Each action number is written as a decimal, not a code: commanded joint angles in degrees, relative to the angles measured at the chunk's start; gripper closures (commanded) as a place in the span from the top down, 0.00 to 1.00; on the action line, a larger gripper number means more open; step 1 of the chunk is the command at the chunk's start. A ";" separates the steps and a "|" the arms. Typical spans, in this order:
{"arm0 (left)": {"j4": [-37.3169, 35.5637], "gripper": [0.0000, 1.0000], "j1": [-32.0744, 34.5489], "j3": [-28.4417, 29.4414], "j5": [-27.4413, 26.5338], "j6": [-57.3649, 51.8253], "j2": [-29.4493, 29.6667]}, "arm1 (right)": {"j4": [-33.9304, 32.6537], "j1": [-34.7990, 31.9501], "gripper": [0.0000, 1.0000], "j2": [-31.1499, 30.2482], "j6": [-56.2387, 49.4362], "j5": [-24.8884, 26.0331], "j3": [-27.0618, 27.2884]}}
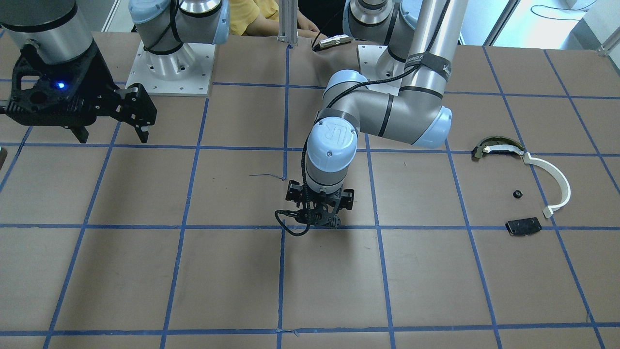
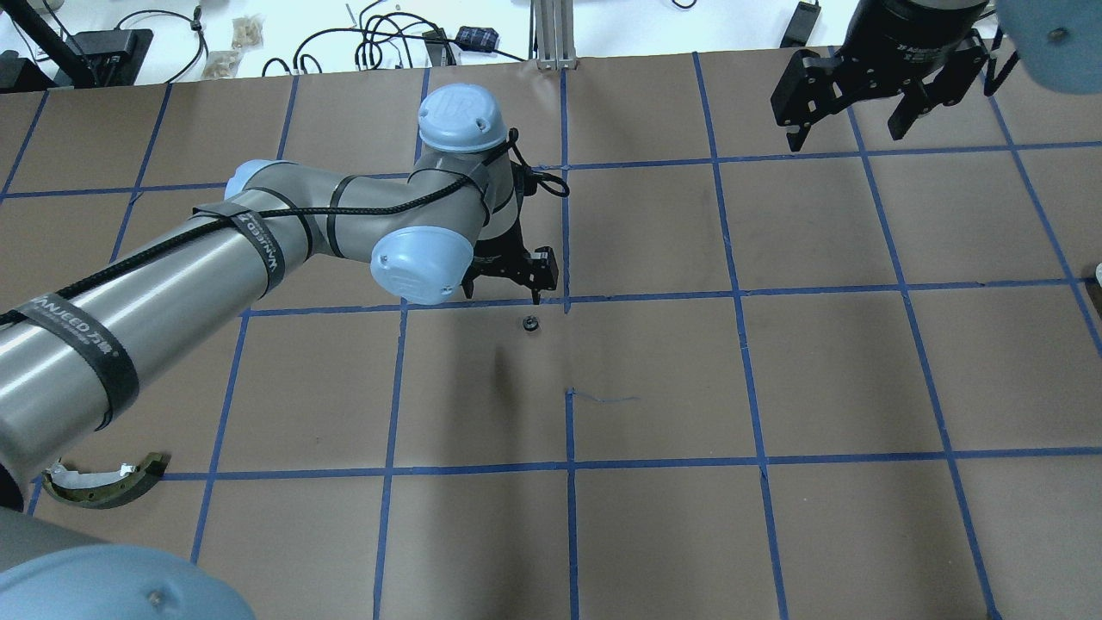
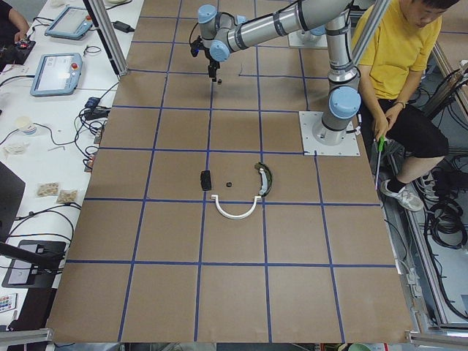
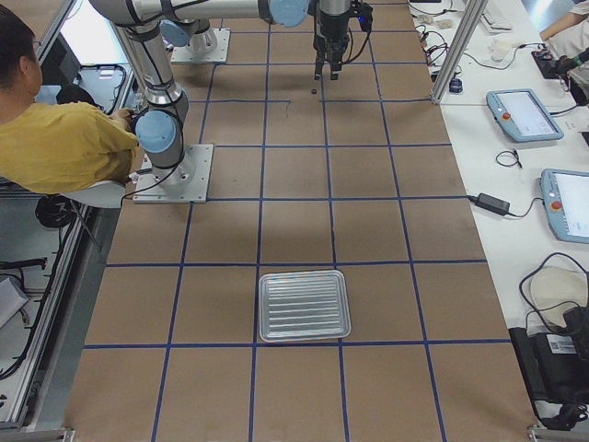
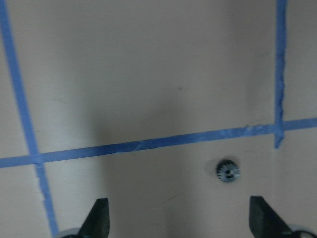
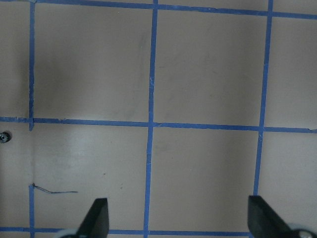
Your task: Place bearing gear from tray to pile
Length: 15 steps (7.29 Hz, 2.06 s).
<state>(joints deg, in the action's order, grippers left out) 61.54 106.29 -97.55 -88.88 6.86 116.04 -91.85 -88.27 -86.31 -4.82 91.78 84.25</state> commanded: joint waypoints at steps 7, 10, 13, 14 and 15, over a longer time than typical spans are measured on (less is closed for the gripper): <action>-4.67 0.20 0.94 -1.23 0.11 0.35 5.24 | -0.08 -0.15 1.00 -0.18 5.61 -0.72 1.61; -4.67 0.00 0.94 -0.88 -0.23 0.35 4.72 | -1.40 -0.14 1.00 0.00 5.44 -0.72 1.97; -4.32 0.00 -0.72 0.34 -1.98 -0.87 2.96 | -1.40 -0.14 1.00 -0.18 5.26 -0.11 2.05; -3.54 0.00 -5.25 2.00 -4.78 -2.71 2.87 | -1.40 -0.14 1.00 -0.18 5.35 -0.11 2.05; -1.36 0.00 -11.74 3.50 -5.76 -8.73 2.52 | -1.40 -0.14 1.00 -0.18 5.35 -0.11 2.05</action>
<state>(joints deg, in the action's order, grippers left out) 58.19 101.28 -95.87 -92.81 3.51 118.94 -93.25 -88.42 -86.48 0.52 91.62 86.30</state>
